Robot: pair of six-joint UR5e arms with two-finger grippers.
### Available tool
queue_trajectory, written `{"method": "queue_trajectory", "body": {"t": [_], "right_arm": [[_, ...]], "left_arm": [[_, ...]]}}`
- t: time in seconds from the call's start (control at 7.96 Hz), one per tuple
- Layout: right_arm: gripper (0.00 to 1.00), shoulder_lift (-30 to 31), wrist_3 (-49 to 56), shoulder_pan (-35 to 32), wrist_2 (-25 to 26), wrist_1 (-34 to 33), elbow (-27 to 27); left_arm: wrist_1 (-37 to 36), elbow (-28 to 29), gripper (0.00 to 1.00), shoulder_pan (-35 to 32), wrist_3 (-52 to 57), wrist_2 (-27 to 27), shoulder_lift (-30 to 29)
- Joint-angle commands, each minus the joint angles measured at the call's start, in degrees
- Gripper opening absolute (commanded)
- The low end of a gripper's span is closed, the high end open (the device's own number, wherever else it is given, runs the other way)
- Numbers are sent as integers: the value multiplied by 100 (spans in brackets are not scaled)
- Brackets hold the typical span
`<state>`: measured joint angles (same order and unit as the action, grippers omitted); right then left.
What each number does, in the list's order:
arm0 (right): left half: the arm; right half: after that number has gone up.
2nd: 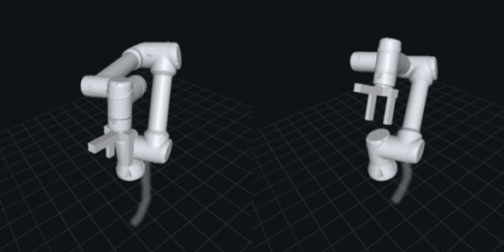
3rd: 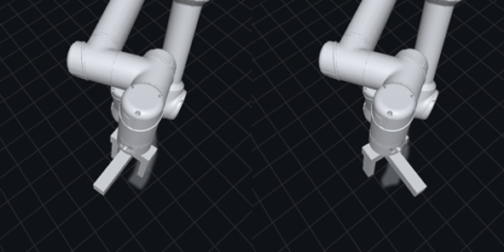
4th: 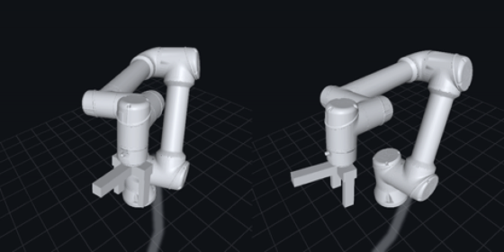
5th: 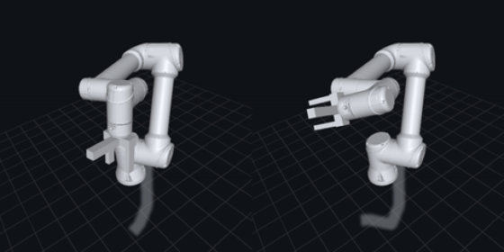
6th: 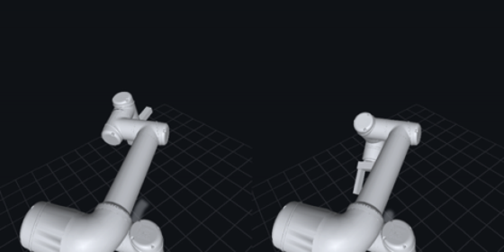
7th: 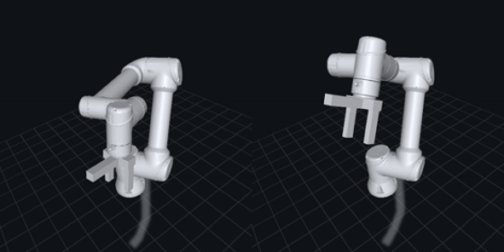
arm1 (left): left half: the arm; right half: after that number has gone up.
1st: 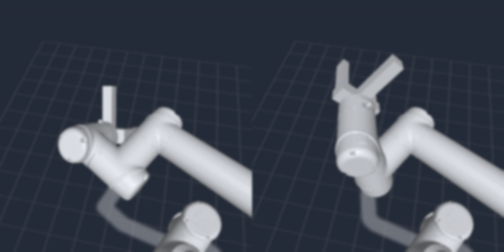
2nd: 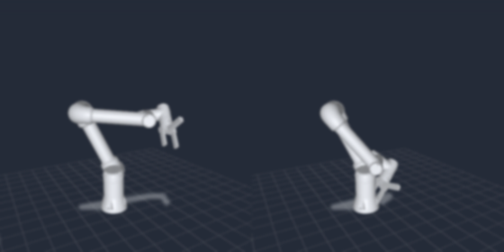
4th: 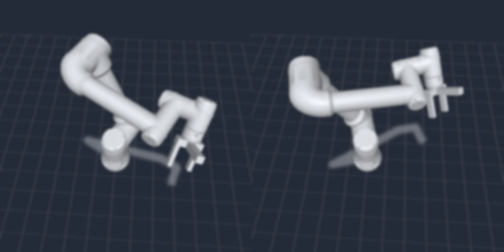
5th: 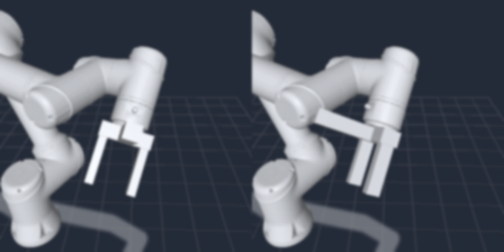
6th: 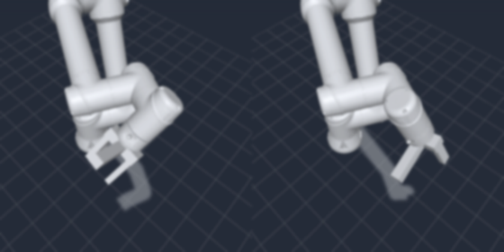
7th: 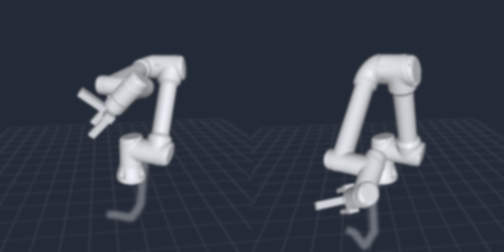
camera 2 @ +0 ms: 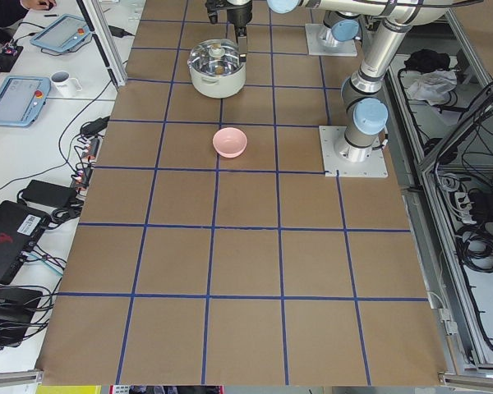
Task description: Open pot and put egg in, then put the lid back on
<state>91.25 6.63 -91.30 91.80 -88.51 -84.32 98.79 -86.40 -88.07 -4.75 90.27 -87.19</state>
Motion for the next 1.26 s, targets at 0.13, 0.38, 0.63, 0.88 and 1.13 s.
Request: {"method": "queue_trajectory", "body": {"t": [0.13,0.38,0.63,0.88,1.13], "right_arm": [[100,16,14,16,-39,-61,-102],[100,25,-13,24,13,9,-207],[100,16,13,33,-4,-87,-208],[100,16,5,173,-56,-96,-208],[100,25,5,332,-74,-52,-208]], "left_arm": [[0,0,100,0,0,0,0],[0,0,100,0,-9,-131,0],[0,0,100,0,0,-132,-9],[0,0,100,0,-9,-115,-9],[0,0,100,0,0,-79,0]]}}
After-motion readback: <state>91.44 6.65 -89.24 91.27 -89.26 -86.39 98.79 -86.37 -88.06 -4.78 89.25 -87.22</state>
